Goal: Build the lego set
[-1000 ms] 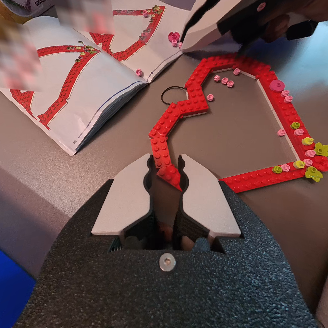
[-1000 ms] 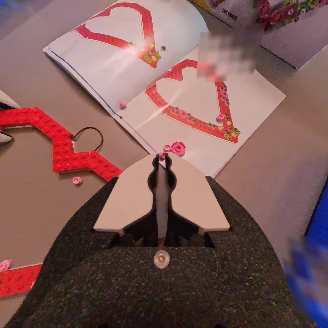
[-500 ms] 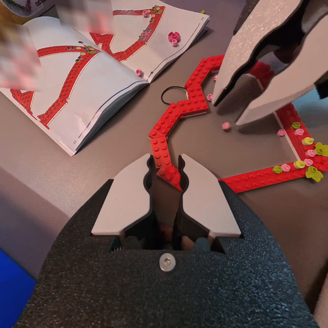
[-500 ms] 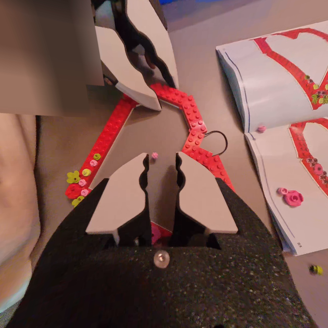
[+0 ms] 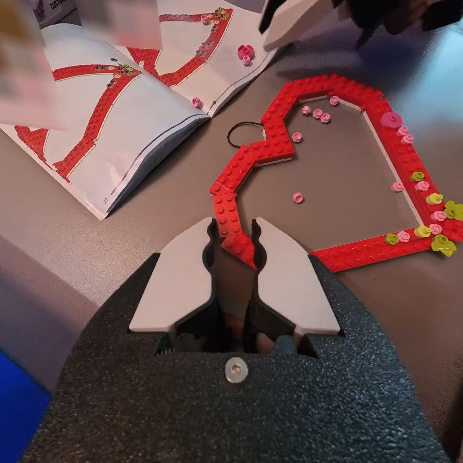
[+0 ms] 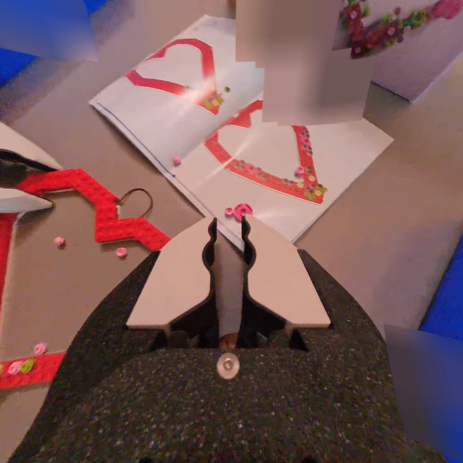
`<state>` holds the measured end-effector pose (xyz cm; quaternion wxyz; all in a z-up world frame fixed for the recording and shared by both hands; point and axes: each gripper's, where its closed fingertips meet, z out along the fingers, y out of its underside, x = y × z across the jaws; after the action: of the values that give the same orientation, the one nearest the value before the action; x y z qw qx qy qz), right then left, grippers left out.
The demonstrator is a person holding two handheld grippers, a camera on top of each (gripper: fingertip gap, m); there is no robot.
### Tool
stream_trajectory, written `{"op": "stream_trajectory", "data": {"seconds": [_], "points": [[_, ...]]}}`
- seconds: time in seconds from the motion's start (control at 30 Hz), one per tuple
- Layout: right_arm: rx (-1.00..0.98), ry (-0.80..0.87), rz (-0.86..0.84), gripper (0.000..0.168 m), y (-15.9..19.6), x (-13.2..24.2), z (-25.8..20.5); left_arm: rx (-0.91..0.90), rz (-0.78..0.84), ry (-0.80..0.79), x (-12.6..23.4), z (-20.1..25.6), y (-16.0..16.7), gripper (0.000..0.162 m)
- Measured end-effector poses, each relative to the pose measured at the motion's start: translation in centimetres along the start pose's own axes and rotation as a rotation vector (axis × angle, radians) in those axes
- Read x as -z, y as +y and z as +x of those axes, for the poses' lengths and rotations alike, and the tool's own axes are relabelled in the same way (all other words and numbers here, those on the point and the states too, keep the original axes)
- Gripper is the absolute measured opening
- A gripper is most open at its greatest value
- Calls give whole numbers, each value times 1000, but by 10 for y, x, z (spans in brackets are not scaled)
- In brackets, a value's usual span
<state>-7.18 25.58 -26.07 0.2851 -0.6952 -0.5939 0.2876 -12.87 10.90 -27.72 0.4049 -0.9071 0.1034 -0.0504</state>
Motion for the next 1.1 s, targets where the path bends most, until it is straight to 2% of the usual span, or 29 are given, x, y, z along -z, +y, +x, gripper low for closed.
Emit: {"op": "stream_trajectory", "data": {"seconds": [0.13, 0.23, 0.33, 0.43, 0.7, 0.87, 0.97, 1.1], "points": [[-17, 77, -24, 16, 0, -7, 20, 3, 0, 2, 0, 0, 0, 27], [83, -2, -35, 11, -4, -8, 6, 2, 0, 2, 0, 0, 0, 27], [143, 13, -111, 11, 5, -12, 3, 1, 0, 1, 0, 0, 0, 27], [145, 1, -69, 11, 1, -16, -1, 1, 0, 1, 0, 0, 0, 27], [128, 18, -87, 10, 1, -25, 7, 0, 0, 0, 0, 0, 0, 27], [236, 67, -103, 7, 1, -27, 10, 1, 0, 1, 0, 0, 0, 27], [253, 82, -43, 7, -7, -23, 9, 2, 0, 1, 0, 0, 0, 27], [179, -74, 100, 7, -27, -7, -15, 1, 0, 1, 0, 0, 0, 27]]}}
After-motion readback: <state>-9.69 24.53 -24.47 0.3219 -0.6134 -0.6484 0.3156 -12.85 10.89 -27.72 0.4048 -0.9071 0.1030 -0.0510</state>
